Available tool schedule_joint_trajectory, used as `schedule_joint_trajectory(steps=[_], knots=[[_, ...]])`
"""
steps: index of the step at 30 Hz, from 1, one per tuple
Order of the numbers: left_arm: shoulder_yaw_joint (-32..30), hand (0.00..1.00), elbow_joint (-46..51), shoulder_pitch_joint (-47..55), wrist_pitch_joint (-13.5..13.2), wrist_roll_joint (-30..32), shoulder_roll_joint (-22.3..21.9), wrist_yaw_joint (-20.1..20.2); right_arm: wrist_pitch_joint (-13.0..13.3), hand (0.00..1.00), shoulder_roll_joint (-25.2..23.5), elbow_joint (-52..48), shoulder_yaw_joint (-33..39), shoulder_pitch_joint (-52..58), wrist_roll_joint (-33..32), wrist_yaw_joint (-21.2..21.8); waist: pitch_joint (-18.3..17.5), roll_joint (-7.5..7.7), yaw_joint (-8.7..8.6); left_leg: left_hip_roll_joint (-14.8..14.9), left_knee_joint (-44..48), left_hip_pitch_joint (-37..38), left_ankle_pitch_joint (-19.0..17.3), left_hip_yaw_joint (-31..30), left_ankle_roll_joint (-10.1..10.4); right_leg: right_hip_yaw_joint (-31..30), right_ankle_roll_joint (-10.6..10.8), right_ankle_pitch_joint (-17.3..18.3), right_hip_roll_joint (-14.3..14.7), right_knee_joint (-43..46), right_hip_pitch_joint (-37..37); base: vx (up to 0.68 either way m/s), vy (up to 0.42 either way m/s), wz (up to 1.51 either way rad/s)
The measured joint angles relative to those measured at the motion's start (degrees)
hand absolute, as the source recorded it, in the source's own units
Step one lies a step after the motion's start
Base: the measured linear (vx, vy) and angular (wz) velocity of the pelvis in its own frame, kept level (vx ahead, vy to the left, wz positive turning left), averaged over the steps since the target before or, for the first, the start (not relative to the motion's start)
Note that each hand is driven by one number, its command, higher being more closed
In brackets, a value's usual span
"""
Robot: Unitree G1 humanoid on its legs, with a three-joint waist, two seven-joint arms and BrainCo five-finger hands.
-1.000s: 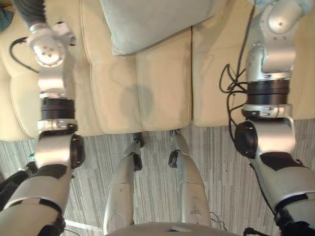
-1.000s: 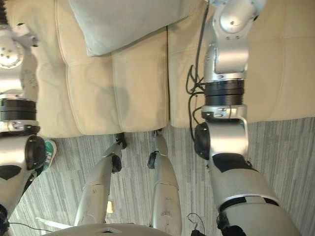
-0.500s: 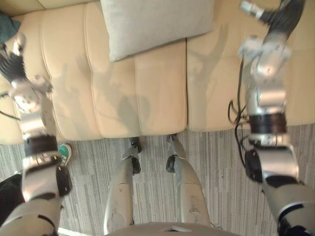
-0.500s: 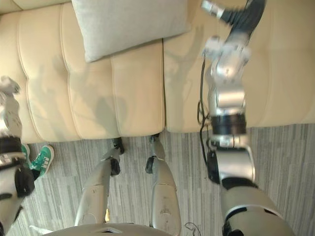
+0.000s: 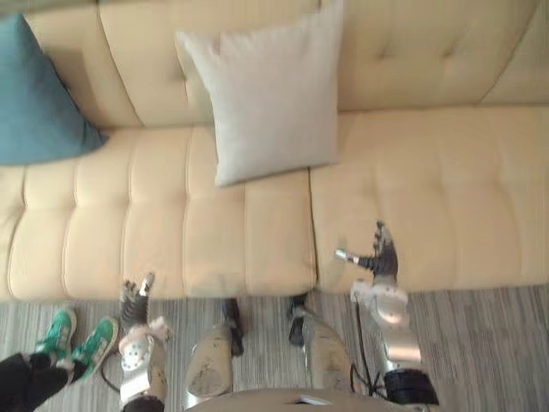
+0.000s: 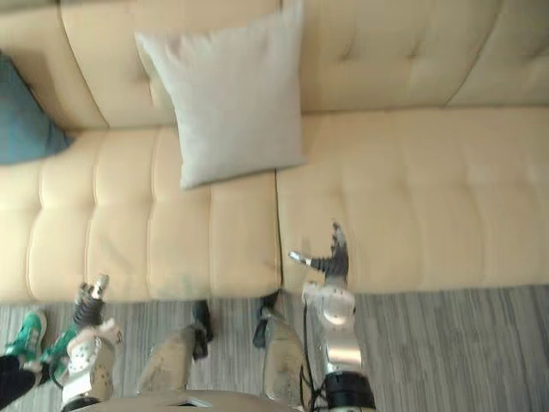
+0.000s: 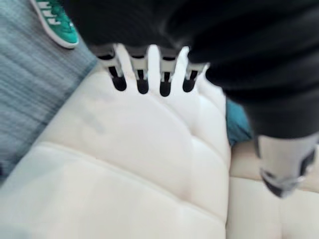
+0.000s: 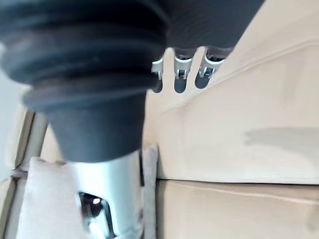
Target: Pick up cushions and gather them together orderly.
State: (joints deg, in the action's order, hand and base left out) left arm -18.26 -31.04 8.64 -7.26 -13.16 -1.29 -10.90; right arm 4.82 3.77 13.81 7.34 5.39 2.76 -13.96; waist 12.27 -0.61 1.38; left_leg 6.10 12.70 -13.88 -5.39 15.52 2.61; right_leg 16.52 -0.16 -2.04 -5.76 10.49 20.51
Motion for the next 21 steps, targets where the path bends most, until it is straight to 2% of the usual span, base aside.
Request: schedule_joint_trajectory(steps=[4, 8, 12, 15, 16, 17, 18, 19, 20, 21], knots=[[-0.2, 0.0, -11.5, 0.1, 1.1, 3.2, -0.6, 1.8, -0.3, 0.0, -1.3, 12.8, 2.8, 2.3, 1.1, 1.3, -4.6, 0.8, -0.22, -0.1, -2.1, 4.8, -0.6, 0.1, 0.3, 0.0, 0.4, 0.4, 0.4, -2.3, -4.7, 0.05, 0.028, -0.04], [-2.0, 0.0, -19.4, 0.3, 2.2, 6.3, -0.9, 1.8, -1.3, 0.0, -1.4, 22.7, 5.6, 2.3, 1.9, 1.5, -6.8, 0.83, -0.52, -0.6, -4.5, 9.1, -0.7, 0.5, 0.4, -1.1, 1.2, -3.1, 1.6, -8.9, -10.4, 0.07, 0.055, -0.17], [-2.2, 0.0, -22.0, 0.3, 2.4, 8.2, 0.6, 2.7, -1.6, 0.0, -0.9, 29.4, 6.8, 0.1, 2.2, 3.1, -7.2, 1.13, -0.41, -1.5, -5.0, 11.0, -1.0, 3.3, 0.4, -5.4, 1.6, -7.2, 2.3, -13.5, -12.4, 0.03, 0.058, -0.4], [-1.9, 0.0, -21.9, -0.2, 2.5, 8.9, 1.7, 2.6, -1.8, 0.0, -0.8, 31.9, 5.8, -2.0, 2.5, 3.4, -6.5, 1.37, -0.4, -1.7, -3.0, 10.7, -2.0, 3.4, -0.2, -6.9, 1.8, -7.6, 2.4, -10.8, -10.7, -0.07, 0.07, -0.4], [-2.0, 0.0, -21.6, -0.8, 2.5, 8.9, 2.2, 2.5, -2.0, 0.0, -0.7, 32.3, 3.9, -2.6, 3.5, 3.4, -5.9, 2.2, 0.02, -1.8, -1.6, 9.7, -2.2, 3.1, -1.1, -8.2, 3.6, -9.1, 2.4, -8.3, -8.4, -0.14, 0.058, -0.44], [-2.1, 0.0, -21.3, -0.9, 2.5, 8.8, 2.3, 2.4, -2.1, 0.0, -0.8, 32.4, 3.3, -2.7, 3.7, 3.5, -5.8, 1.98, 0.58, -1.7, -1.8, 9.8, -2.3, 3.0, -1.6, -8.7, 5.3, -10.7, 2.8, -9.1, -8.4, -0.15, 0.043, -0.48], [-2.6, 0.0, -21.2, -1.2, 2.4, 8.6, 2.3, 2.3, -2.2, 0.0, -0.6, 32.4, 2.8, -3.4, 3.9, 3.4, -5.4, 0.92, 1.17, 0.0, -2.0, 9.2, -2.0, 3.8, -2.1, -8.3, 5.0, -8.7, 2.5, -6.7, -8.1, -0.15, 0.07, 0.01], [-3.1, 0.0, -21.2, -1.3, 2.1, 8.2, 2.5, 2.2, -2.6, 0.0, -1.1, 32.4, 2.8, -3.4, 3.9, 3.5, -5.1, 1.14, 0.82, -0.2, -1.8, 8.2, -0.9, 2.4, -2.5, -4.6, 2.3, 7.0, -1.2, 19.0, -4.1, -0.15, 0.07, 0.2], [-3.2, 0.0, -21.1, -1.1, 2.1, 8.2, 2.7, 2.2, -2.6, 0.0, -1.1, 32.5, 2.8, -3.2, 3.9, 3.5, -4.8, 0.72, 0.77, -0.2, -1.7, 8.2, -0.7, 2.0, -2.6, -4.4, 3.0, 8.2, -1.8, 21.8, -4.3, -0.14, 0.038, 0.57], [-4.3, 0.0, -21.3, -0.5, 2.4, 8.2, 3.0, 1.7, -2.5, 0.0, -1.2, 33.6, 2.8, -2.8, 3.9, 3.5, -5.2, 1.21, 0.87, -0.6, -1.8, 8.4, 0.2, 1.1, -2.8, -4.2, 5.1, 10.9, -3.5, 29.1, -6.5, -0.07, -0.069, 0.37]])
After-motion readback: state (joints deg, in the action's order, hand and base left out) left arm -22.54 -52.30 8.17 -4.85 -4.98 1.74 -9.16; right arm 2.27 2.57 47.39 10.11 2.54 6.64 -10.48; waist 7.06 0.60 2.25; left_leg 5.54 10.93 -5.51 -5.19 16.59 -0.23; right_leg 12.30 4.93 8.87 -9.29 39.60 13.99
